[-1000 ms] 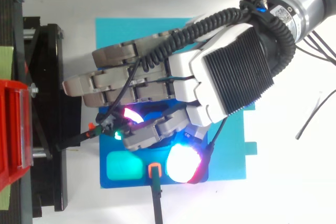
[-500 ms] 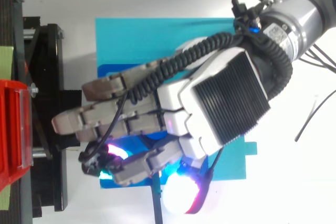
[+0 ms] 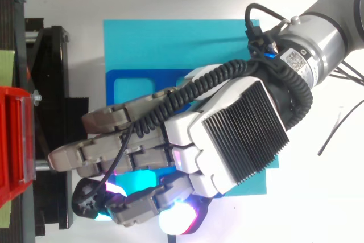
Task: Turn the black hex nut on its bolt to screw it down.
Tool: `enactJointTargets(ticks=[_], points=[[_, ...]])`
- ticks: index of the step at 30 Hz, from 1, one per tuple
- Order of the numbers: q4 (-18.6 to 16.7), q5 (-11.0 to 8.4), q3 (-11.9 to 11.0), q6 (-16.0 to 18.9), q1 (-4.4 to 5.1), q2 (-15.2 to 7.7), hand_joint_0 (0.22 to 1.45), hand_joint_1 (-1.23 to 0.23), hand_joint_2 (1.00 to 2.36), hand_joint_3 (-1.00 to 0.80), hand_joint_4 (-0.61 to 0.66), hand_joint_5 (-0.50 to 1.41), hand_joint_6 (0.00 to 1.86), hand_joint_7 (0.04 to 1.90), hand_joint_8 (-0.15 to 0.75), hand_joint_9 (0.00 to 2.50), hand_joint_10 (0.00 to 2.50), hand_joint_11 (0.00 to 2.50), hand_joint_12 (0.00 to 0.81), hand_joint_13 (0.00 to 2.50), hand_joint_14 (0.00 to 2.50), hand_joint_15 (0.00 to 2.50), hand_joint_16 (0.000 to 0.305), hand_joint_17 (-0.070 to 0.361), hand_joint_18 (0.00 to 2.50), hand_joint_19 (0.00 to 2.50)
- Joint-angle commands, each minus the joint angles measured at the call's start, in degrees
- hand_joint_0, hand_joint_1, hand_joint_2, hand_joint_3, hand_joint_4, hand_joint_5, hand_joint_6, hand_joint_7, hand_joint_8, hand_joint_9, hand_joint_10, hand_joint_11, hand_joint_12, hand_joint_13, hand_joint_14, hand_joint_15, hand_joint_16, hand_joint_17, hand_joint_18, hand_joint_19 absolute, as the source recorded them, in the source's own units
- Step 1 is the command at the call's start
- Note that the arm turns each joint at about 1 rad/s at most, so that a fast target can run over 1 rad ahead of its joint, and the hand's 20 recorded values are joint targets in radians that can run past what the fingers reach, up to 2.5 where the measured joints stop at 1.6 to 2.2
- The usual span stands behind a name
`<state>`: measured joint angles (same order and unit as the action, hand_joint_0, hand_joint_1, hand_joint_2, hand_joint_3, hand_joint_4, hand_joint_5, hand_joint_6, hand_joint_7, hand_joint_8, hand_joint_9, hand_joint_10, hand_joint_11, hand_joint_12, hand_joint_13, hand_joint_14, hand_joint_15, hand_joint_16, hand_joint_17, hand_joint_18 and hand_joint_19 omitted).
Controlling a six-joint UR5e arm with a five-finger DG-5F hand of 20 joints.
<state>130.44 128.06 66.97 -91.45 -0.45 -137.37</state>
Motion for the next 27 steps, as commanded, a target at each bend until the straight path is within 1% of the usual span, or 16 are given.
enactJointTargets(ticks=[1,5,6,8,10,12,17,20,22,25,27], points=[[0.07,0.0,0.0,-0.04,0.27,0.0,0.43,-0.48,1.0,-0.5,0.31,-0.13,0.5,1.03,0.25,0.76,0.0,0.04,0.367,0.48,0.0,0.0,0.057,0.127,0.55,0.57],[0.25,0.0,0.35,-0.13,0.18,0.0,0.45,-0.46,1.0,-0.5,0.29,-0.12,0.5,1.08,0.236,0.76,0.0,0.03,0.356,0.47,0.0,0.0,0.054,0.123,0.55,0.58],[-0.1,0.0,0.71,-0.4,0.01,0.0,0.45,-0.44,1.0,-0.5,0.27,-0.11,0.5,1.11,0.234,0.75,0.0,0.03,0.353,0.47,0.0,0.0,0.054,0.121,0.54,0.58],[0.07,0.09,0.71,-0.48,-0.17,0.0,0.46,-0.41,1.0,-0.5,0.27,-0.11,0.5,1.12,0.23,0.75,0.0,0.04,0.349,0.47,0.0,0.0,0.053,0.12,0.54,0.58],[0.16,0.26,0.71,-0.31,-0.35,0.09,0.46,-0.34,1.0,-0.5,0.27,-0.11,0.5,1.12,0.23,0.76,0.0,0.04,0.35,0.47,0.0,0.0,0.053,0.12,0.56,0.58],[0.43,0.61,0.53,-0.22,-0.26,0.09,0.46,-0.32,1.0,-0.5,0.28,-0.11,0.5,1.12,0.231,0.77,0.0,0.05,0.351,0.48,0.0,0.0,0.053,0.12,0.56,0.58],[2.27,0.88,-1.14,-0.22,-0.35,0.0,0.46,-0.28,1.0,-0.5,0.28,-0.11,0.5,1.12,0.231,0.77,0.0,0.05,0.355,0.48,0.0,0.0,0.054,0.122,0.57,0.57],[4.64,1.05,-2.46,-0.04,-0.43,0.0,0.46,-0.27,1.0,-0.5,0.28,-0.11,0.5,1.12,0.233,0.77,0.0,0.05,0.354,0.48,0.0,0.0,0.054,0.121,0.57,0.57],[7.9,1.14,-3.86,0.13,-0.78,0.09,0.46,-0.27,1.0,-0.5,0.28,-0.11,0.5,1.12,0.23,0.77,0.0,0.04,0.356,0.48,0.0,0.0,0.054,0.121,0.57,0.57],[10.27,1.14,-4.74,0.13,-1.14,0.09,0.46,-0.28,1.0,-0.5,0.28,-0.11,0.5,1.11,0.229,0.77,0.0,0.05,0.354,0.49,0.0,0.0,0.053,0.12,0.57,0.58],[11.15,1.14,-4.92,0.13,-1.4,0.09,0.46,-0.28,1.0,-0.5,0.28,-0.11,0.5,1.12,0.227,0.78,0.0,0.04,0.353,0.49,0.0,0.0,0.053,0.12,0.57,0.58]])
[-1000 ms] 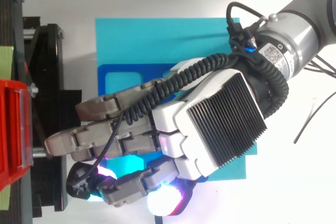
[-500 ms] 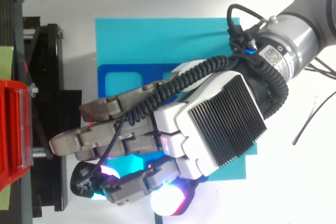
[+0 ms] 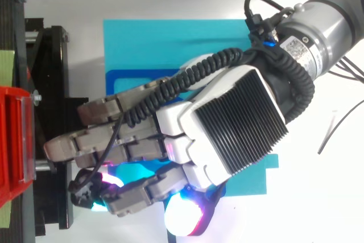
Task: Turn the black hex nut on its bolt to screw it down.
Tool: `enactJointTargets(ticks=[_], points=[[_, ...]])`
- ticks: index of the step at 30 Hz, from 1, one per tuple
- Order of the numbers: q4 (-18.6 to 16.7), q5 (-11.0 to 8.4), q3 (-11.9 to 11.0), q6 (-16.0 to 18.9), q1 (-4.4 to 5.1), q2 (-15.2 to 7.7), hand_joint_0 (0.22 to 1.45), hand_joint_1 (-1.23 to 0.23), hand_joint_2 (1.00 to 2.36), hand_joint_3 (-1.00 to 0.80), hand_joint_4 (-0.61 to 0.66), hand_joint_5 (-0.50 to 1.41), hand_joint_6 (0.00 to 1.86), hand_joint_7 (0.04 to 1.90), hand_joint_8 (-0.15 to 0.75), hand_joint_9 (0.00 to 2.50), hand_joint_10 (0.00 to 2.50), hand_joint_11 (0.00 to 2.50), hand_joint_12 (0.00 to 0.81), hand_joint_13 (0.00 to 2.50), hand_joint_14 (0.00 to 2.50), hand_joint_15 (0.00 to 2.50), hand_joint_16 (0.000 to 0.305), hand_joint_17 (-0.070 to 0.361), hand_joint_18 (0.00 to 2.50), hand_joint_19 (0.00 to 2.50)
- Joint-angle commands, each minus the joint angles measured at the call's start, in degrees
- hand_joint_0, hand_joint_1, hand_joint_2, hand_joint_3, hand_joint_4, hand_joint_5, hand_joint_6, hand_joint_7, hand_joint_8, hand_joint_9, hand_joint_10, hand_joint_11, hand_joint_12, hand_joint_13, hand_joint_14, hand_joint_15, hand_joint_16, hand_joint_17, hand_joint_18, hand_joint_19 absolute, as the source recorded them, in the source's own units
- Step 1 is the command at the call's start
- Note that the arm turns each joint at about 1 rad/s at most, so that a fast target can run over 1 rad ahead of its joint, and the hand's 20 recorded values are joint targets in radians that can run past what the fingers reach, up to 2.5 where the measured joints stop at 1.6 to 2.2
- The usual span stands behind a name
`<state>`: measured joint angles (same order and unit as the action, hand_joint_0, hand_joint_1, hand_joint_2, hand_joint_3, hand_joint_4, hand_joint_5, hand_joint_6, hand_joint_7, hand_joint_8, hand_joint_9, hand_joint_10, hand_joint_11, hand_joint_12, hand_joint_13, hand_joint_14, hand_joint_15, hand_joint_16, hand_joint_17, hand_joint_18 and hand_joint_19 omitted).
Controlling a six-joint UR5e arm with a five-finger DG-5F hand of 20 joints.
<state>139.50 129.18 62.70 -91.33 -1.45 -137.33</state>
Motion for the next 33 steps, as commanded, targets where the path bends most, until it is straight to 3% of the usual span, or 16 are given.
enactJointTargets(ticks=[1,11,17,24,31,33], points=[[2.35,0.02,-0.74,0.01,-0.49,0.04,0.46,-0.28,1.0,-0.5,0.28,-0.11,0.5,1.11,0.225,0.78,0.0,0.04,0.352,0.49,0.0,0.0,0.053,0.119,0.57,0.58],[12.02,1.78,-6.37,-0.25,-2.24,0.04,0.46,-0.3,1.0,-0.5,0.27,-0.11,0.5,1.11,0.218,0.77,0.0,0.03,0.352,0.49,0.0,0.0,0.053,0.119,0.57,0.58],[13.51,2.39,-6.72,-1.22,-2.6,0.04,0.45,-0.38,1.0,-0.5,0.28,-0.11,0.5,1.11,0.222,0.76,0.0,0.03,0.353,0.5,0.0,0.0,0.053,0.12,0.58,0.56],[14.92,2.75,-6.8,-1.04,-2.95,0.04,0.44,-0.48,1.0,-0.5,0.16,-0.14,0.5,1.19,0.23,0.76,0.0,0.05,0.356,0.5,0.0,0.0,0.054,0.121,0.59,0.56],[16.06,2.57,-7.42,-0.69,-2.95,0.04,0.44,-0.49,1.0,-0.5,0.22,-0.15,0.5,1.2,0.227,0.74,0.0,0.06,0.358,0.5,0.0,0.0,0.054,0.122,0.59,0.56],[18.44,2.57,-7.86,-0.95,-2.95,0.04,0.43,-0.45,1.0,-0.5,0.24,-0.15,0.5,1.2,0.228,0.74,0.0,0.07,0.362,0.5,0.0,0.0,0.055,0.125,0.6,0.55]])
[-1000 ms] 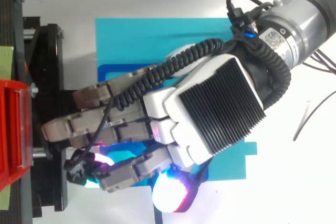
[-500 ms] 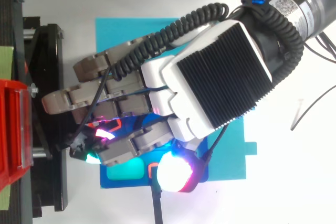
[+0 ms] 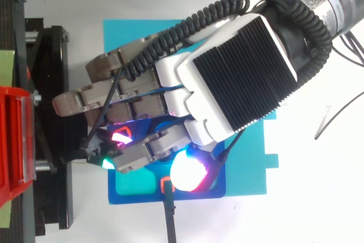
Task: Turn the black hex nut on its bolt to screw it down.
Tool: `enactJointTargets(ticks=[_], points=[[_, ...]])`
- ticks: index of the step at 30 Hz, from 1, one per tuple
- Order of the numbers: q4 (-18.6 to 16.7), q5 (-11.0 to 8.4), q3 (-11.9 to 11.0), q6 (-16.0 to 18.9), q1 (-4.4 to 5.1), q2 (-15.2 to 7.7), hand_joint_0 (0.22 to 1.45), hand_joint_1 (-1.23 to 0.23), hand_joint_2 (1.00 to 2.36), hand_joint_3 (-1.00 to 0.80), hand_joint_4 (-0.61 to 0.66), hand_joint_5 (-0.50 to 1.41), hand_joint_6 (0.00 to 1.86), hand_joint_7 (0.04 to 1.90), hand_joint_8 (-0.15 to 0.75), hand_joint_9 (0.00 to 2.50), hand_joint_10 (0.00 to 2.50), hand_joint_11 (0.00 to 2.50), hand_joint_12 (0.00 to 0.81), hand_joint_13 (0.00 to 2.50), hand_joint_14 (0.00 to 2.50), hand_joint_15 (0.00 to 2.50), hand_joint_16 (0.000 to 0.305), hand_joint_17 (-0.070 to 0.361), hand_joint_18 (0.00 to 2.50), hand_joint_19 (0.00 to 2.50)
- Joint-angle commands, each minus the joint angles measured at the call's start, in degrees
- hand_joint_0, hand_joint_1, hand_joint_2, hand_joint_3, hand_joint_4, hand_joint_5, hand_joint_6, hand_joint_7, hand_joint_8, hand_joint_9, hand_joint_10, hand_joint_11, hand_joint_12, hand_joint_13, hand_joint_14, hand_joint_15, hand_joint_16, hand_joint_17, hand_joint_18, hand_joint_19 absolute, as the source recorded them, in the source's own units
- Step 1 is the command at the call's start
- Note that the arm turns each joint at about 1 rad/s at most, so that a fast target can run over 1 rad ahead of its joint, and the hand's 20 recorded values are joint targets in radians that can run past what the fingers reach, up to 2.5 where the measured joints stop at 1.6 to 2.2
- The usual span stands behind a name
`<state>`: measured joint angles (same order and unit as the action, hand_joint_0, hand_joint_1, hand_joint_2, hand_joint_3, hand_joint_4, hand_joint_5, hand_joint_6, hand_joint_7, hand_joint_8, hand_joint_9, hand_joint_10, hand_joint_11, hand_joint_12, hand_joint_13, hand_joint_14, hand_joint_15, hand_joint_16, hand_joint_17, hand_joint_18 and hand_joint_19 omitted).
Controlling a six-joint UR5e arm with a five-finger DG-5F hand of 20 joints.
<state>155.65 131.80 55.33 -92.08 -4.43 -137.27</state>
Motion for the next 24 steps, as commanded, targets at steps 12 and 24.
enactJointTargets(ticks=[12,24], points=[[6.77,-1.9,-1.9,-1.7,0.56,-0.01,0.38,-0.26,1.0,-0.5,0.3,-0.15,0.5,1.12,0.242,0.72,0.0,0.05,0.391,0.5,0.0,0.0,0.063,0.141,0.62,0.56],[10.99,-3.57,-2.6,-6.62,1.35,-0.01,0.41,-0.31,1.0,-0.5,0.3,-0.15,0.5,1.13,0.218,0.68,0.0,0.04,0.377,0.49,0.0,0.0,0.059,0.133,0.6,0.57]])
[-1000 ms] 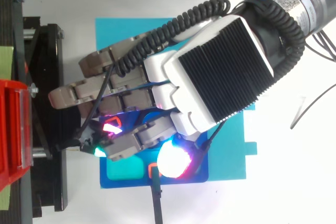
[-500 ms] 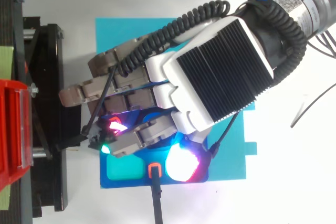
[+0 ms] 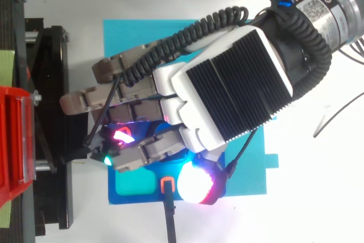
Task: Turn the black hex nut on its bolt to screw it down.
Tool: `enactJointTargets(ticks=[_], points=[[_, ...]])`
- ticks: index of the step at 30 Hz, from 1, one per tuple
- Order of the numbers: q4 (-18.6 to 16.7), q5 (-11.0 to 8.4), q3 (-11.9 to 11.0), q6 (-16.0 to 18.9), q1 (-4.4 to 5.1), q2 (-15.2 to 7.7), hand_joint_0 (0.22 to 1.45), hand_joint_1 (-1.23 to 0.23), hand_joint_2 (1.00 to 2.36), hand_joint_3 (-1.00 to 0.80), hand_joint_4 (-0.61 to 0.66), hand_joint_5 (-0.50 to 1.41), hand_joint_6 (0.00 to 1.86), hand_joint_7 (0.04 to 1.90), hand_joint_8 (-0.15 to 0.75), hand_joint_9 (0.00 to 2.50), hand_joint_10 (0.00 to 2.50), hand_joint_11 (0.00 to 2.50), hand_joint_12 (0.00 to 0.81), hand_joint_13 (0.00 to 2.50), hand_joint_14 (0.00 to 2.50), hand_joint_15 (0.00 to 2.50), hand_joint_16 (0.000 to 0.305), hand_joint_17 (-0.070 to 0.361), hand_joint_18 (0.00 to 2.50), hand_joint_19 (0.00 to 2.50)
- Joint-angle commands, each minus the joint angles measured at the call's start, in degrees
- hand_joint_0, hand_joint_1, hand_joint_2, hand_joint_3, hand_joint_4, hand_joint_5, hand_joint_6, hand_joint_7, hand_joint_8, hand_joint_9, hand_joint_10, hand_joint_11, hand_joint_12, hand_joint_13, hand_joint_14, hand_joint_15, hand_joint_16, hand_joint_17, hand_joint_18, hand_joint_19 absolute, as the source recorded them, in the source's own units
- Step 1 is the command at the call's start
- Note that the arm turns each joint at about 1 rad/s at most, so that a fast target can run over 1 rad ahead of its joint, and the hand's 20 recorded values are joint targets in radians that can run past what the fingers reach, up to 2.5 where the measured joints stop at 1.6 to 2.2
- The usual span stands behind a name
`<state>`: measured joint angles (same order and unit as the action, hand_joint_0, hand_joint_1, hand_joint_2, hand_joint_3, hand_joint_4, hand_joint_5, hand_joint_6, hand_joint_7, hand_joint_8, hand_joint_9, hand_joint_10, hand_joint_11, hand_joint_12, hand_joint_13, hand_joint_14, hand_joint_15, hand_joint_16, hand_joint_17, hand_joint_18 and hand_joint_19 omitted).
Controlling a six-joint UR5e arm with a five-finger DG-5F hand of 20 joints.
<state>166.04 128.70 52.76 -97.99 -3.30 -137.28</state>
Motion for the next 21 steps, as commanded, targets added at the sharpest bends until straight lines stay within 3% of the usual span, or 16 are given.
enactJointTargets(ticks=[1,21], points=[[0.78,-0.73,0.06,-0.71,0.31,0.0,0.41,-0.31,1.0,-0.5,0.29,-0.15,0.5,1.13,0.217,0.69,0.0,0.03,0.377,0.49,0.0,0.0,0.059,0.133,0.6,0.57],[2.01,-1.26,0.85,-2.21,1.72,0.0,0.49,-0.34,1.0,-0.5,0.23,-0.11,0.5,1.28,0.18,0.66,0.0,0.0,0.341,0.46,0.0,0.0,0.051,0.116,0.55,0.59]])
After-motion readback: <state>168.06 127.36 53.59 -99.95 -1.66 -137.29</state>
